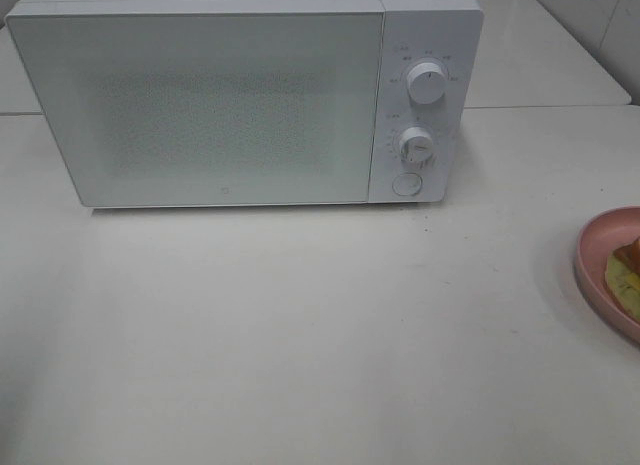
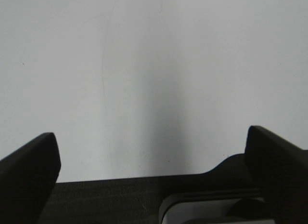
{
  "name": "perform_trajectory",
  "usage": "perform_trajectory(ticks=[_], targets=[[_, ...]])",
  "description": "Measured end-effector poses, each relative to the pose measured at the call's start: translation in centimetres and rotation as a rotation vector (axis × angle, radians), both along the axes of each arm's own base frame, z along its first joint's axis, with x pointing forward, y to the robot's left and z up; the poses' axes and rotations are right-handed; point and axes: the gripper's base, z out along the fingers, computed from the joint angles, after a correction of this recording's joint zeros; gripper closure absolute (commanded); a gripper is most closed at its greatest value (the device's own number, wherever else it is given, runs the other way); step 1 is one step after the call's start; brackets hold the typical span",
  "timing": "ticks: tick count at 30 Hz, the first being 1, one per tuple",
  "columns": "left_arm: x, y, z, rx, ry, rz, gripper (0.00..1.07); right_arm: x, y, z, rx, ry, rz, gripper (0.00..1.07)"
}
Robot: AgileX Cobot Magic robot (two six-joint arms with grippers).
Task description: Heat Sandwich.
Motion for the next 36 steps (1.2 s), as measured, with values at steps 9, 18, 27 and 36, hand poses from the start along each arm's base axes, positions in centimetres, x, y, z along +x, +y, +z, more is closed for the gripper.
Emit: perform_trajectory(ticks=[9,18,27,36], targets=[[-3.0,-0.1,-1.8,0.005,-0.088,0.002,0.05,0.0,0.0,0.0,0.0,0.0,0.0,0.31],[-5.4,-0.2,-2.5,0.014,-0.266,0.009,0.05,0.0,0.0,0.0,0.0,0.0,0.0,0.31],[-8.2,-0.6,-2.1,-0.01,-0.446,0.001,0.05,0.0,0.0,0.0,0.0,0.0,0.0,0.31],[-9.6,-0.8,-2.1,-0.013,-0.536,-0.003,0.05,0.0,0.0,0.0,0.0,0.0,0.0,0.31]])
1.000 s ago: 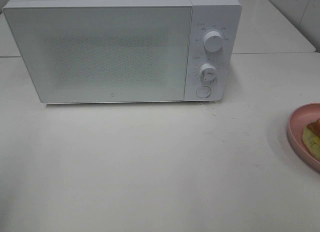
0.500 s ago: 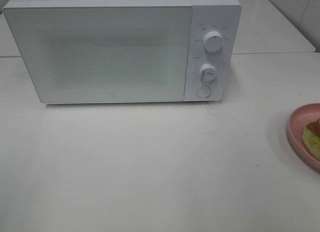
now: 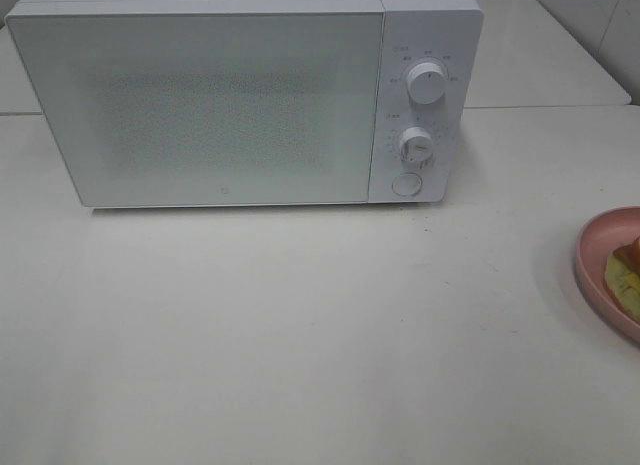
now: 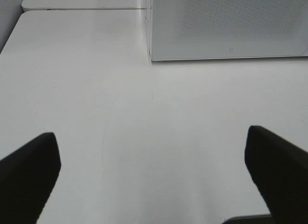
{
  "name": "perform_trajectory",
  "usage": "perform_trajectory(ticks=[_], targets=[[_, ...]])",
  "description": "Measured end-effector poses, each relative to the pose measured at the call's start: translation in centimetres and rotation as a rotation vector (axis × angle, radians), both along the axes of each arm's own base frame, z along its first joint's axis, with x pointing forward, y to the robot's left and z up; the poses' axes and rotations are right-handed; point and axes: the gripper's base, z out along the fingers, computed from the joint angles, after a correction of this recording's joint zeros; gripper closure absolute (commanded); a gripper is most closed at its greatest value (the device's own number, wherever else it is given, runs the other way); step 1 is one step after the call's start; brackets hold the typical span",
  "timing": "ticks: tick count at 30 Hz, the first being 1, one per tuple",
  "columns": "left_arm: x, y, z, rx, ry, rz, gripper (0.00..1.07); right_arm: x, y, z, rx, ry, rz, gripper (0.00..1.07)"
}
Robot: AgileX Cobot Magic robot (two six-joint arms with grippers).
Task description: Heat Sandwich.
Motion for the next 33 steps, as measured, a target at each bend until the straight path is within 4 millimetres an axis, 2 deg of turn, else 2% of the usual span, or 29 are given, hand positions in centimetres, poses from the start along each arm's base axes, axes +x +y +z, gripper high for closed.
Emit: perform_trajectory(ticks=[33], targets=[[-0.02,0.0,0.0,0.0,-0.001,-0.001,0.05,0.0,0.0,0.0,0.0,0.0,0.0,0.31]])
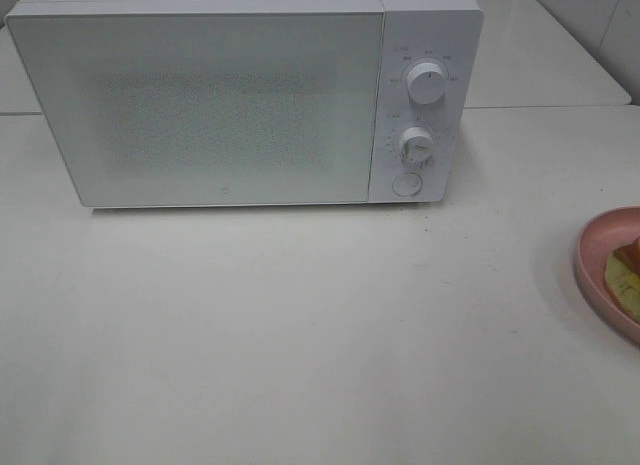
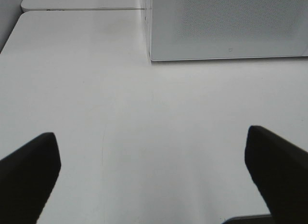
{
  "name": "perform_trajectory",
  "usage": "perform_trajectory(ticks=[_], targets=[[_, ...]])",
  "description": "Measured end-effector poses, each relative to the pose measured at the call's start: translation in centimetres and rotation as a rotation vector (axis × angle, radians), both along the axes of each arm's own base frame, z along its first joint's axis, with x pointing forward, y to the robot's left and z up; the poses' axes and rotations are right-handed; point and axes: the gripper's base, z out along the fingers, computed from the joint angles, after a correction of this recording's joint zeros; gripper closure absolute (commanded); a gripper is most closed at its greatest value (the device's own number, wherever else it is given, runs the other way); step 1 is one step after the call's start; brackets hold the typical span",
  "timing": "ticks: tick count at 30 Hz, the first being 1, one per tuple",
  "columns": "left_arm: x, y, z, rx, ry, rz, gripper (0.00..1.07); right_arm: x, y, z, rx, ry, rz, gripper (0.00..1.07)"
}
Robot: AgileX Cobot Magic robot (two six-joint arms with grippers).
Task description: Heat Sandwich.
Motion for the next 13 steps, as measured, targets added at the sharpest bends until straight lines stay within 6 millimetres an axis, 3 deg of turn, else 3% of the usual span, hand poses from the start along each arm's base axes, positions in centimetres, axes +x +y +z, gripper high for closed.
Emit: perform_trajectory(ticks=[13], targets=[[0.0,0.0,0.0,0.0,0.0,0.0,0.05,0.0,0.0,0.0,0.001,0.0,-0.001,0.31]])
